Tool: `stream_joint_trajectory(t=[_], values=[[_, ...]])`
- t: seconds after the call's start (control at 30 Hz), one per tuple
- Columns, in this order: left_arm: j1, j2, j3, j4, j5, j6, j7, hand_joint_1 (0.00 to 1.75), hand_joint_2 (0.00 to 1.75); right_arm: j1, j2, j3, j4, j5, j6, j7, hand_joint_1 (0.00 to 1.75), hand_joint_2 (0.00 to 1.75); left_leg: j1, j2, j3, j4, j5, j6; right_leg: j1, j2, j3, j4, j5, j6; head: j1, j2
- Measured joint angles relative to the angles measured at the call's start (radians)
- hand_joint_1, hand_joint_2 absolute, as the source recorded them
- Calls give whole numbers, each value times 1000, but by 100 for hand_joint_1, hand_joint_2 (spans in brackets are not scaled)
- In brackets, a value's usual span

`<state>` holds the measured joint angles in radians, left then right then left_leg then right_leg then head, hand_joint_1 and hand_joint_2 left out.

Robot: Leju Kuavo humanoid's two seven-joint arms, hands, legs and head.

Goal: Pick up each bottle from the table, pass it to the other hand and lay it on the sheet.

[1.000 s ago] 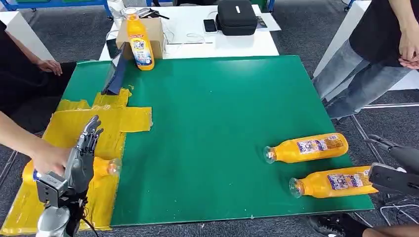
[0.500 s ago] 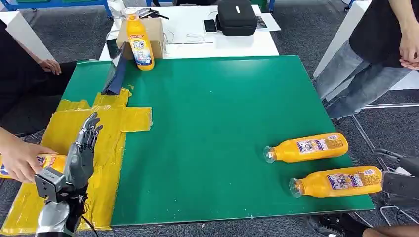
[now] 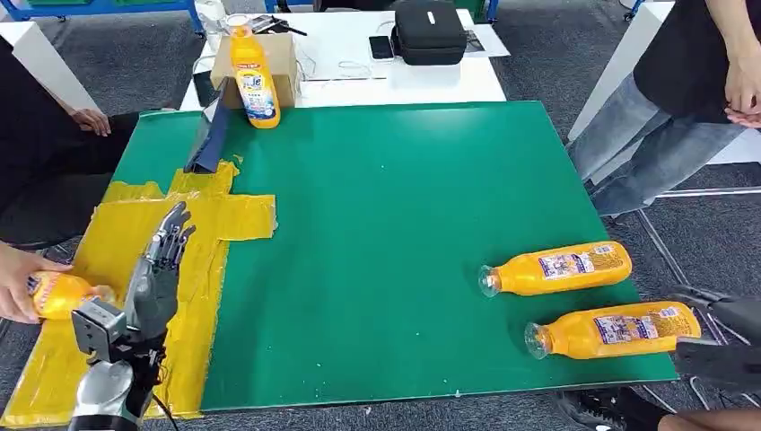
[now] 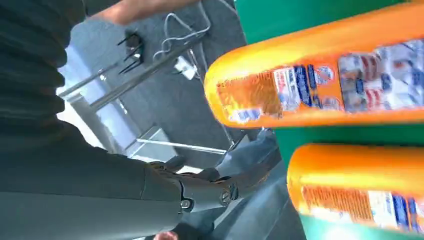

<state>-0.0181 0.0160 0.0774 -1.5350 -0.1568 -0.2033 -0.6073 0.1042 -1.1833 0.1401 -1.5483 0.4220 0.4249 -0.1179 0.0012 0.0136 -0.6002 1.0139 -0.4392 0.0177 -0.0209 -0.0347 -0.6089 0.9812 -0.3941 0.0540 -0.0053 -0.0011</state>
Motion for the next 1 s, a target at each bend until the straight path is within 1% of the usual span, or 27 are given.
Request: stream_joint_trajectory(t=[0.07, 0.2, 0.4, 0.57, 0.87, 0.9, 0.93, 1.0], values=[[-4, 0, -4, 4, 0, 0, 1, 0, 0, -30, 27, 41, 28, 15, -7, -6, 0, 175, 0, 0, 0, 0, 0, 0, 0, 0, 0, 0, 0, 0, 0, 0], [-6, 0, -8, 6, 0, 1, 2, 0, 0, -70, 60, 83, 60, 30, -10, -10, 0, 175, 0, 0, 0, 0, 0, 0, 0, 0, 0, 0, 0, 0, 0, 0], [-24, 0, -18, 14, 0, 0, 9, 0, 0, -201, 141, 184, 175, 142, -33, -42, 0, 175, 0, 0, 0, 0, 0, 0, 0, 0, 0, 0, 0, 0, 0, 0], [-38, 0, -27, 23, 0, 0, 15, 0, 0, -301, 220, 279, 288, 190, -69, -65, 0, 175, 0, 0, 0, 0, 1, 1, 0, 0, 0, 0, 1, 1, 0, 0], [-42, 0, -33, 28, 1, 0, 15, 0, 0, -384, 291, 356, 381, 217, -86, -69, 0, 175, 0, 0, -1, 0, 1, 1, 0, -1, 0, 1, 1, 1, 0, 0], [-42, 0, -34, 29, 4, -1, 16, 0, 0, -391, 300, 366, 394, 223, -92, -71, 40, 175, 0, 0, -1, 0, 1, 1, 0, -1, 0, 1, 0, 1, 0, 0], [-42, 0, -34, 29, 8, -4, 16, 0, 0, -397, 308, 375, 407, 228, -98, -73, 175, 175, 0, -1, -1, 0, 1, 1, 0, -1, 0, 0, 0, 1, 0, 0], [-45, 0, -34, 31, 12, -9, 17, 0, 0, -405, 326, 397, 434, 238, -111, -80, 175, 175, 0, -1, -1, 0, 1, 1, 0, -1, 0, 0, 0, 1, 0, 0]])
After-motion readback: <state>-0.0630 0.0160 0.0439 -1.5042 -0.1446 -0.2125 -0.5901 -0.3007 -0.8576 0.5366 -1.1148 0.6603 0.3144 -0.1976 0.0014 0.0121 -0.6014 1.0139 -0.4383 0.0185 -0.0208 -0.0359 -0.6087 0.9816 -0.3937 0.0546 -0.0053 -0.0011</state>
